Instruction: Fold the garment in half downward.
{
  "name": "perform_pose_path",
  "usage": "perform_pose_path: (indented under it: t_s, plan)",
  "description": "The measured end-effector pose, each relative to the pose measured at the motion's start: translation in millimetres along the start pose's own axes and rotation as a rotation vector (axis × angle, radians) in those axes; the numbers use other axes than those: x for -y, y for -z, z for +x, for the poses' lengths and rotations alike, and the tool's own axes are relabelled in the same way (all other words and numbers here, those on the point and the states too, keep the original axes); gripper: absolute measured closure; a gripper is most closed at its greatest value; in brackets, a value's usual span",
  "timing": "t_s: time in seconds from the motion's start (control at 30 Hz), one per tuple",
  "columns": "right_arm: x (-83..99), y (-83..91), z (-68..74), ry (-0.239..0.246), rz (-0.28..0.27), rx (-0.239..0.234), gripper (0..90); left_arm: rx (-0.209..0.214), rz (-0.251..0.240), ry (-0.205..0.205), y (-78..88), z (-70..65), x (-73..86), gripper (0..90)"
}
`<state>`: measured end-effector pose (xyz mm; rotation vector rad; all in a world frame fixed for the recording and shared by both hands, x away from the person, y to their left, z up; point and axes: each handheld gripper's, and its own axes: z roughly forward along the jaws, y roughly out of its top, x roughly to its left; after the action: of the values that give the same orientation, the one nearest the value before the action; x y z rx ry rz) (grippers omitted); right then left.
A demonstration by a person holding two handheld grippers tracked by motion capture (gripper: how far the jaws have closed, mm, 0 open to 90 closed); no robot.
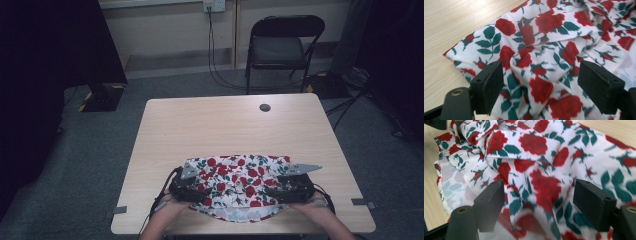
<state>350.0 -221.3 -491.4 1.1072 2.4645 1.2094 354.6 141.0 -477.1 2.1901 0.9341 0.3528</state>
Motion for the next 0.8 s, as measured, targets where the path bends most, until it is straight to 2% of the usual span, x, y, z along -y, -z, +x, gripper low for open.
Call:
perform_pose_path:
  t_s: [0.1,0.27,0.33,0.37,0.4,0.43,0.47,0.5,0.57,0.67,0.8]
  plan:
    - [-8.8,-4.6,2.5,0.039,0.001,0.009,25.5,0.022,0.031,-0.025,-10.9,0.6,-12.5,7.6]
    - [-22.0,-10.6,0.9,0.068,-0.004,0.021,31.3,0.044,0.068,-0.029,-22.7,2.6,-27.2,10.2]
    - [-30.0,-17.4,-2.1,0.075,0.016,0.023,34.9,0.088,0.099,-0.006,-32.1,6.6,-34.3,10.8]
    - [-32.4,-20.5,-3.4,0.077,0.026,0.022,35.6,0.088,0.099,-0.006,-32.1,6.6,-34.3,10.8]
    - [-34.7,-24.0,-4.8,0.078,0.039,0.021,35.7,0.102,0.113,0.005,-39.3,9.8,-39.0,10.8]
    - [-34.7,-24.0,-4.8,0.078,0.039,0.021,35.7,0.102,0.113,0.005,-39.3,9.8,-39.0,11.1]
    - [-38.1,-31.4,-7.7,0.08,0.067,0.022,36.8,0.108,0.121,0.007,-41.9,10.7,-40.4,11.1]
    - [-38.1,-31.4,-7.7,0.08,0.067,0.022,36.8,0.106,0.138,0.005,-46.4,11.9,-43.3,11.1]
    - [-41.4,-40.1,-11.3,0.073,0.106,0.014,36.1,0.109,0.161,0.009,-51.5,13.0,-47.2,11.2]
    - [-45.2,-48.4,-14.7,0.074,0.144,0.007,32.2,0.11,0.173,0.032,-58.2,13.3,-51.9,11.6]
    - [-49.7,-57.1,-18.2,0.063,0.178,-0.003,31.0,0.115,0.202,0.012,-67.0,10.7,-54.8,14.6]
